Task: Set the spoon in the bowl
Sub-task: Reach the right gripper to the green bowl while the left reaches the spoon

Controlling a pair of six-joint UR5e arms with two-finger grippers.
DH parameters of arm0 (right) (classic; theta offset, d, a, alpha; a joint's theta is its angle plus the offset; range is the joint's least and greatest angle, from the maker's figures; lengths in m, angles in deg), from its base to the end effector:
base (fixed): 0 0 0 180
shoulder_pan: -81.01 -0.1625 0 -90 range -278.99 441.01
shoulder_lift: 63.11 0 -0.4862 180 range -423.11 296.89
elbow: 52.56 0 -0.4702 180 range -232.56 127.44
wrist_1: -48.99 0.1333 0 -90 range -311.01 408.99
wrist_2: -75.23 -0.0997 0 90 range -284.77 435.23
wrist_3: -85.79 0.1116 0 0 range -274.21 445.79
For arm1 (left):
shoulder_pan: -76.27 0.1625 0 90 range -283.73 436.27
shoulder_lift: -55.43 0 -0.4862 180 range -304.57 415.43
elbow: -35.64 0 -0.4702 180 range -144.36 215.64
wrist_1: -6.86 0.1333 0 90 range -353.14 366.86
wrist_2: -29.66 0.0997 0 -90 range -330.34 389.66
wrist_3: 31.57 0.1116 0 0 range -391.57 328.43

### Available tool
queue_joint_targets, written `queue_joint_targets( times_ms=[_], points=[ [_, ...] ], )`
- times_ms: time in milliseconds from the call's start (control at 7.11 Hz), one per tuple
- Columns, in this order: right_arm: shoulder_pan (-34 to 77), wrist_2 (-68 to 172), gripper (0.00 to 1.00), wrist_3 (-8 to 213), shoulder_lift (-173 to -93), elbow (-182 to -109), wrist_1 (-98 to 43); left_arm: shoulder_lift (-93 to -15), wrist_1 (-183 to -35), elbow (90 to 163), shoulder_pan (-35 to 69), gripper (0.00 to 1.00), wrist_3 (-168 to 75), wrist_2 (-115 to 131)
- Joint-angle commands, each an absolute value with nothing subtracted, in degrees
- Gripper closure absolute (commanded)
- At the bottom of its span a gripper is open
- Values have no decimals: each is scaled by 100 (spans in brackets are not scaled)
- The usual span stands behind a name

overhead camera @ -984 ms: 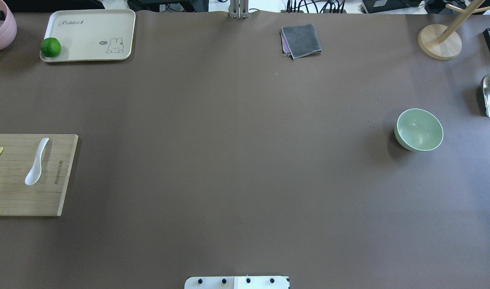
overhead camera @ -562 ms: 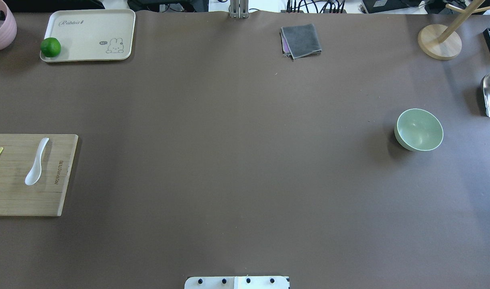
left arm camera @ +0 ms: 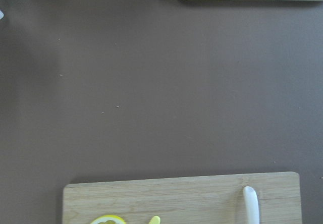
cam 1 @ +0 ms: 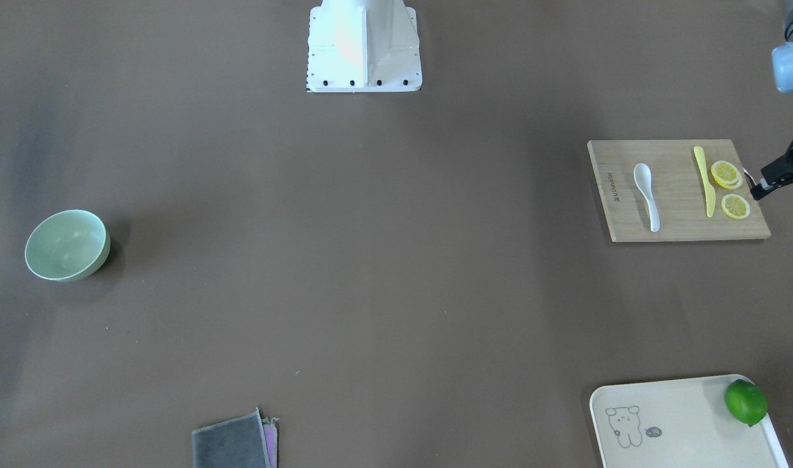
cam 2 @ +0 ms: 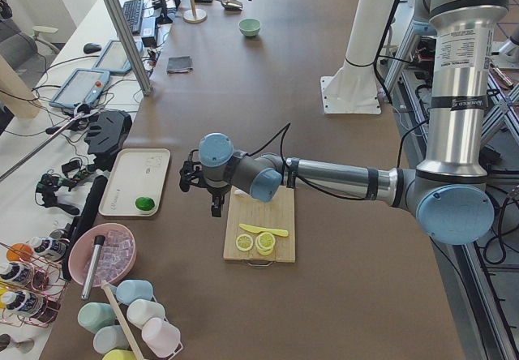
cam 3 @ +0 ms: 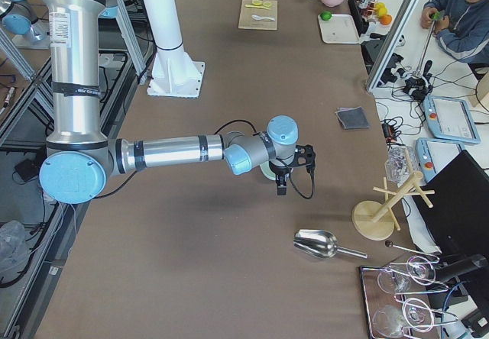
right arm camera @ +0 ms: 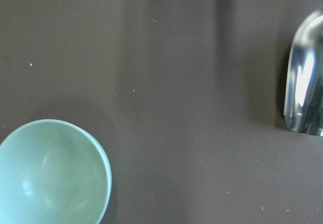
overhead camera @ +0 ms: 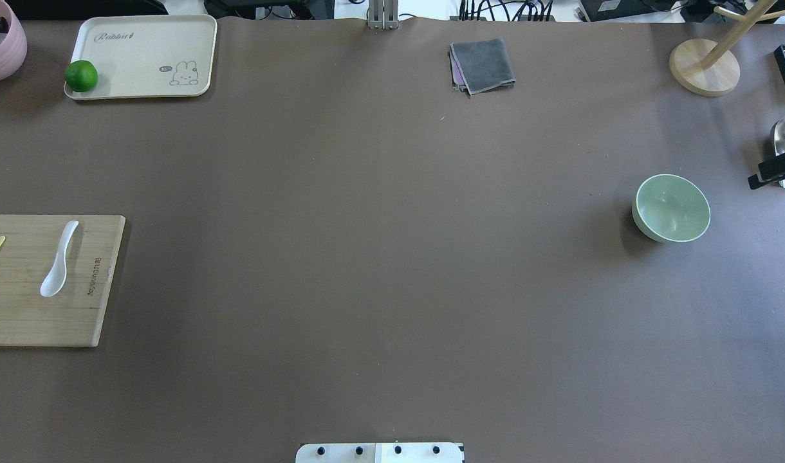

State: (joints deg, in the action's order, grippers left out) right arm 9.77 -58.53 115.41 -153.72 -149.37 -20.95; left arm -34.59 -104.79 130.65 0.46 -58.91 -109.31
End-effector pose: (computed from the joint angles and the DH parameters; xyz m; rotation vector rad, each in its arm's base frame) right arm -0.1358 -0.5742 0.6261 0.0899 -0.8615 0.0026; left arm 0.0971 -0.5846 0.6282 0.1108 0.9375 -0.0133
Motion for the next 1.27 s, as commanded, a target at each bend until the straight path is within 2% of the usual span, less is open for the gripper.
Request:
queue_joint_targets(
  times_ms=[0,422,562,844,984,1125],
  points=[
    [1560,-5531,0,12296,-15127,-14846,-2088,-3553,-10904,13117,751,2,-6485,-10755],
    [1746,-5476,1,12331,-14977,-14047,-1536,-4054,-11003,13117,1422,2,-7190,-9928],
    [1781,-5476,5,12331,-14951,-13897,-1447,-4063,-11003,13117,1422,2,-7200,-9928],
    [1877,-5484,33,12340,-14915,-13799,-1403,-4063,-10994,13117,1422,2,-7200,-9919],
    [1878,-5493,97,12340,-14915,-13860,-1403,-4055,-10994,13117,1431,2,-7200,-9919],
    [1921,-5502,100,12323,-14907,-13878,-1394,-3994,-10994,13109,1457,3,-7183,-9910]
  ],
)
